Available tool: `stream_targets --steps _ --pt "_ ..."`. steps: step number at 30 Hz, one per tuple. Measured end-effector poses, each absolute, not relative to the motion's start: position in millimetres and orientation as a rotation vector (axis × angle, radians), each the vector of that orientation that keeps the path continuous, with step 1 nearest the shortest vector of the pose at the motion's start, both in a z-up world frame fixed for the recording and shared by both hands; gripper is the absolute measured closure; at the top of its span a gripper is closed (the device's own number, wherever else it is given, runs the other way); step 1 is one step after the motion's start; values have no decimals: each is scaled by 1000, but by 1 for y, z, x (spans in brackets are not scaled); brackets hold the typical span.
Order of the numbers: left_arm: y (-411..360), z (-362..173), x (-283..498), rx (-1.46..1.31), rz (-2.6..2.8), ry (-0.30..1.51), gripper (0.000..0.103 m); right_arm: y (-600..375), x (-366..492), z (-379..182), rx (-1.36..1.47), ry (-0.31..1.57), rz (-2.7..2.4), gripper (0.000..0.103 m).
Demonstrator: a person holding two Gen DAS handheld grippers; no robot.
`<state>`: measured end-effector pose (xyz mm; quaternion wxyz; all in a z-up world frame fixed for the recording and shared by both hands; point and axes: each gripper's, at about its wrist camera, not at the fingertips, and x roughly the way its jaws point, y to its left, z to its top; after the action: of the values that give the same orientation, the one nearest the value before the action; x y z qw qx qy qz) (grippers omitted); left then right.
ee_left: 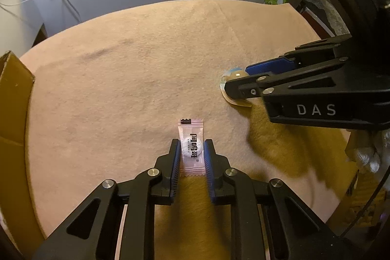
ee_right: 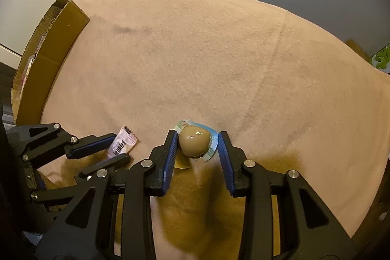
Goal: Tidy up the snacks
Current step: 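Grasp white candy packet with left gripper while right grasps the chocolate egg, then carry white packet and chocolate egg into the box with both grippers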
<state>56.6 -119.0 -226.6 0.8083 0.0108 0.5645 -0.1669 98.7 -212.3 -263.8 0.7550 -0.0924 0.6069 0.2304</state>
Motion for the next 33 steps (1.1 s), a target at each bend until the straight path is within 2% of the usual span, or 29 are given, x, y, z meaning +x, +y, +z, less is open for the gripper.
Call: stream_targets --steps 12,33 --pt "-78 -215 50 -83 -334 1213 86 -212 100 -268 -199 1304 505 68" --pt "-10 -169 41 -146 -216 1111 86 -158 90 -220 -270 1215 601 68"
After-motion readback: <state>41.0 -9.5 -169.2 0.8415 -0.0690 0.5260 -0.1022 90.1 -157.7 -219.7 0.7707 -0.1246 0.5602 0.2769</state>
